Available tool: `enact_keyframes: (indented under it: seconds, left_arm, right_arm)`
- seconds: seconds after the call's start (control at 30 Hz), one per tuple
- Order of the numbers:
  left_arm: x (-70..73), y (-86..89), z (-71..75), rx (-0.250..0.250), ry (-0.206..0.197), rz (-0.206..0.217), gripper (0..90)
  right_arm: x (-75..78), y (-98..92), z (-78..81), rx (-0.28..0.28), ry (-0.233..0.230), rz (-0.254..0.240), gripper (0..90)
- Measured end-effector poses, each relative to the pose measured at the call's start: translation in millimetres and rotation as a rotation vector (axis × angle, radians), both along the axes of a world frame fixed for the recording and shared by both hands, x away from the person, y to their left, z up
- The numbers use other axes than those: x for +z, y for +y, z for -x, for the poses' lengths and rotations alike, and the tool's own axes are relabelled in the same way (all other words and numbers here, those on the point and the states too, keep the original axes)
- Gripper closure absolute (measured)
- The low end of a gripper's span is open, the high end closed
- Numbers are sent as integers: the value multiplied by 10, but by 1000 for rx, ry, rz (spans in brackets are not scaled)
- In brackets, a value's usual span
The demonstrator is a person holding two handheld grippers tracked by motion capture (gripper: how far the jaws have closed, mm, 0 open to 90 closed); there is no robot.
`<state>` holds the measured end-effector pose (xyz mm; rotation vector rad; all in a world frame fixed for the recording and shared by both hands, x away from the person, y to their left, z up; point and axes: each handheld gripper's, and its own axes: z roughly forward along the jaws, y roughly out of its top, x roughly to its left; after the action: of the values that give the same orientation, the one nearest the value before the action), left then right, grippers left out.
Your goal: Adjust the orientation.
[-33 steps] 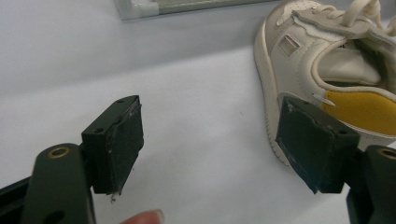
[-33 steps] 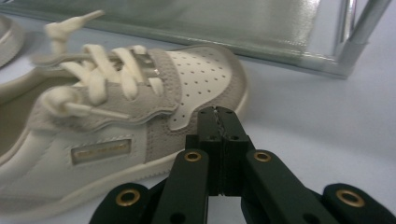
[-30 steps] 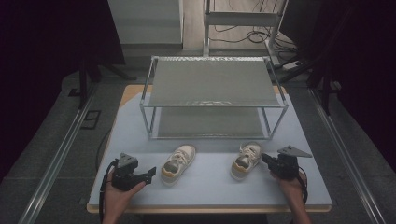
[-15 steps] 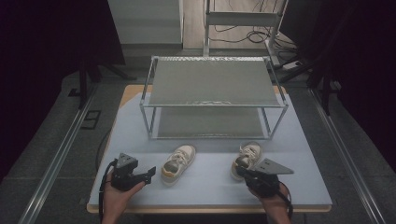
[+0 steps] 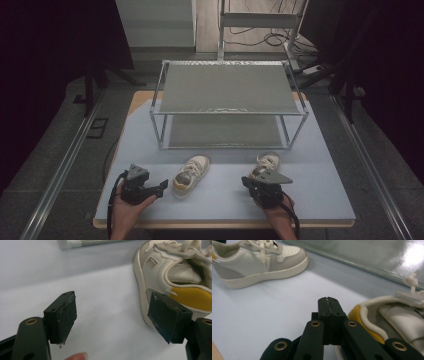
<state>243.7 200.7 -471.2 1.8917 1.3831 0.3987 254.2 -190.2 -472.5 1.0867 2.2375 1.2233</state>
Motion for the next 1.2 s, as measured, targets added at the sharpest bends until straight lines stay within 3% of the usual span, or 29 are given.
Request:
enact_keyframes:
  seconds: [0.47,0.73,1.2]
  left_arm:
    - [19,38,9,6,-1,7,226]
    - [18,44,8,8,0,9,226]
    - [33,18,0,-1,-2,8,226]
  right_arm:
    - [-22,-162,112,-9,16,-1,895]
    - [-39,-526,281,-57,34,-7,894]
    - [-38,-1096,319,-196,58,-45,893]
